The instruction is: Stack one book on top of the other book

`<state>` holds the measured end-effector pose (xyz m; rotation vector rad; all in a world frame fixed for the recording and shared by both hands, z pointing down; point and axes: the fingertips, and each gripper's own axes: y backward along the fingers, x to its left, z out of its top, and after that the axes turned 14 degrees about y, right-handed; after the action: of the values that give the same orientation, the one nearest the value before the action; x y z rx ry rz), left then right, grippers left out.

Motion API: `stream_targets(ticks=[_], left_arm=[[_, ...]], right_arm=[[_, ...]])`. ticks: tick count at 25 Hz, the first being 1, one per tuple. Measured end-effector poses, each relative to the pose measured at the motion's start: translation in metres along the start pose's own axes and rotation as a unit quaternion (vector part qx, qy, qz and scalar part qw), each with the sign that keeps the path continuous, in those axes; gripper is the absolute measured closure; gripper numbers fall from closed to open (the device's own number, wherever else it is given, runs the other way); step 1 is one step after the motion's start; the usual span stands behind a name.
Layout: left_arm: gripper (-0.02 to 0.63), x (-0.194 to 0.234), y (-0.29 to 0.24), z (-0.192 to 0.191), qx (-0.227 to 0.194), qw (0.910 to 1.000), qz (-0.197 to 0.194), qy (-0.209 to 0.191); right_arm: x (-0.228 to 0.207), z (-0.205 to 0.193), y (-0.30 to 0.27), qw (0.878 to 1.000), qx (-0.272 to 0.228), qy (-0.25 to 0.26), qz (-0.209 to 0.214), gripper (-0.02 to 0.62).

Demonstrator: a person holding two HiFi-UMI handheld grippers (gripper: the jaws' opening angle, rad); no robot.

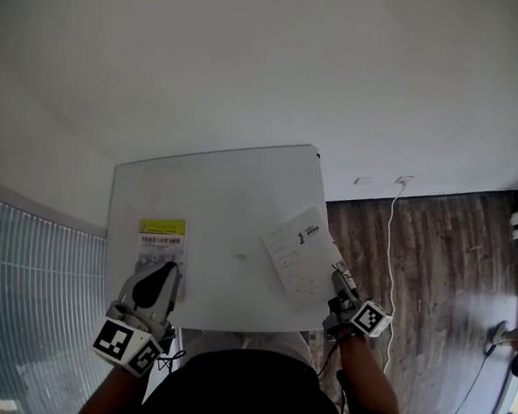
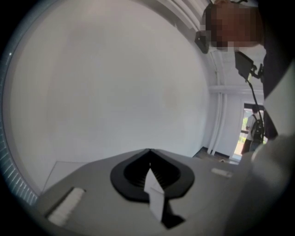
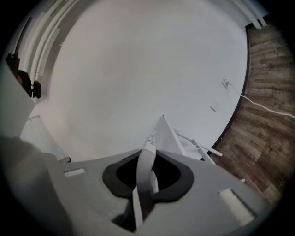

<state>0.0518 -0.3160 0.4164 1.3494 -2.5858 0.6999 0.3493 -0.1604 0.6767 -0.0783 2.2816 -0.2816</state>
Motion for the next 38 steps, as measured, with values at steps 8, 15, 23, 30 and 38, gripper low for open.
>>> stream_targets(ticks=[8, 15, 23, 30, 38], left_arm=[[0.6, 0.005, 0.008, 0.012, -0.006, 0.9997, -0.024, -0.005], [0.6, 0.024, 0.021, 0.017, -0.021, 0.9993, -0.03, -0.008], [0.6, 0.049, 0.036, 0.015, -0.034, 0.9989, -0.028, 0.015], [0.6, 0.083, 0.058, 0.021, -0.053, 0.9975, -0.002, 0.048], [0.6, 0.091, 0.072, 0.046, -0.075, 0.996, -0.004, 0.047]], right_arm=[[0.032, 0.009, -0.001, 0.994, -0.07, -0.081, 0.024, 0.545], [0.061, 0.014, -0.007, 0.992, -0.096, -0.07, 0.04, 0.541], [0.086, 0.025, -0.01, 0.99, -0.113, -0.064, 0.052, 0.538], [0.115, 0.015, -0.035, 0.989, -0.11, -0.071, 0.075, 0.537], [0.136, 0.024, -0.046, 0.985, -0.126, -0.078, 0.086, 0.534]])
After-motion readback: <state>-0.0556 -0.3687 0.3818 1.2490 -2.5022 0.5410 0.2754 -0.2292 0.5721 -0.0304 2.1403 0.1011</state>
